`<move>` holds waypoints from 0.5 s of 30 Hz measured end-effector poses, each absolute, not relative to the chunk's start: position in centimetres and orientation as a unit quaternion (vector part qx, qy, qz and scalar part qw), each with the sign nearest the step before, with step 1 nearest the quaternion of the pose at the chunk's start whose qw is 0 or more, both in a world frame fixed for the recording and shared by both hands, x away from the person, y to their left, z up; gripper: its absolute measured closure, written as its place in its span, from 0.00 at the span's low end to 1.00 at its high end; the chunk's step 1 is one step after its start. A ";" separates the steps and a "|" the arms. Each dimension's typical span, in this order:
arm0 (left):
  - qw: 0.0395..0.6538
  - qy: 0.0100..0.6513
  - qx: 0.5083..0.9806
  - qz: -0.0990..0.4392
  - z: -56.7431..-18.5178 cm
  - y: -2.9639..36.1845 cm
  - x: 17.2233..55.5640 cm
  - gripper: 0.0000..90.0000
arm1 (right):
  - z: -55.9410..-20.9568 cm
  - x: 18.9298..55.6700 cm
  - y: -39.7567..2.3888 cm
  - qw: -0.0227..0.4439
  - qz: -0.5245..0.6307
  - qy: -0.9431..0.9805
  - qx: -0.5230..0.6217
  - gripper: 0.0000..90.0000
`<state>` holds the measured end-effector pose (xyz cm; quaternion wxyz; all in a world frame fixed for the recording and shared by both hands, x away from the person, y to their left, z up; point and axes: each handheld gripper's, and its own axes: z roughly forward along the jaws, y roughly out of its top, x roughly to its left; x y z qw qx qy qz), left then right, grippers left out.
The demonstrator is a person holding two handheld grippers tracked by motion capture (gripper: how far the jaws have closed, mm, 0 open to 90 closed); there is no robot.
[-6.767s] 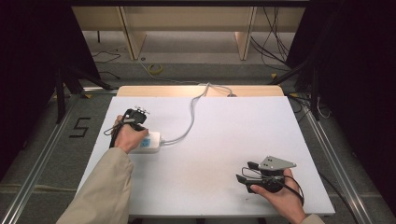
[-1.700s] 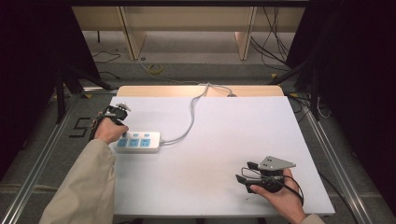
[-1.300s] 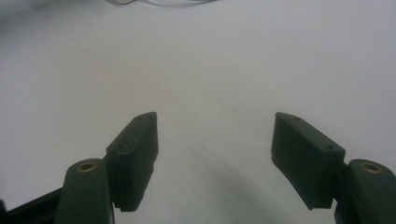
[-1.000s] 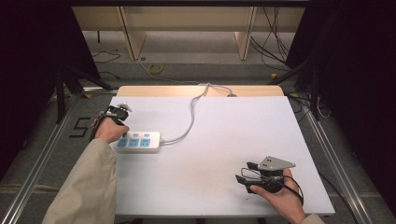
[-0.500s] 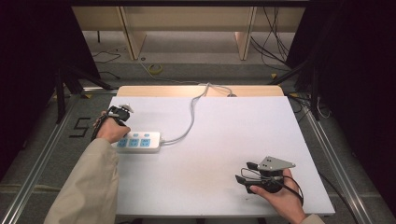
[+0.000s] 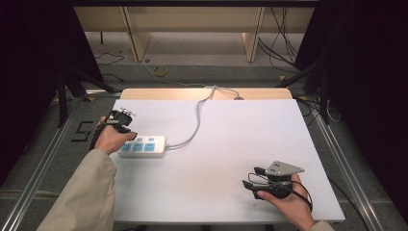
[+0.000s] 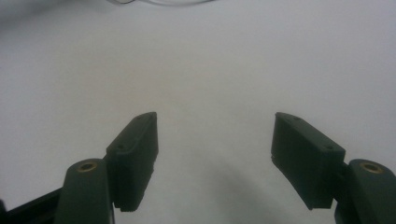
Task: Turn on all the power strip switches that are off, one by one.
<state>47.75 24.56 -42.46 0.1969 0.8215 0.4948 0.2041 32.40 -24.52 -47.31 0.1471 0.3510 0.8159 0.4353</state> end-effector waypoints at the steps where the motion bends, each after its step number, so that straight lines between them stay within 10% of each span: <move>1: 0.204 0.493 0.821 0.203 -42.4 24.5 47.6 0.68 | -47.3 32.4 -24.5 0.146 0.435 0.816 0.351 0.36; 15: 0.264 0.462 0.823 0.196 -41.2 23.4 45.8 0.48 | -47.3 32.4 -24.5 0.146 0.435 0.816 0.351 0.36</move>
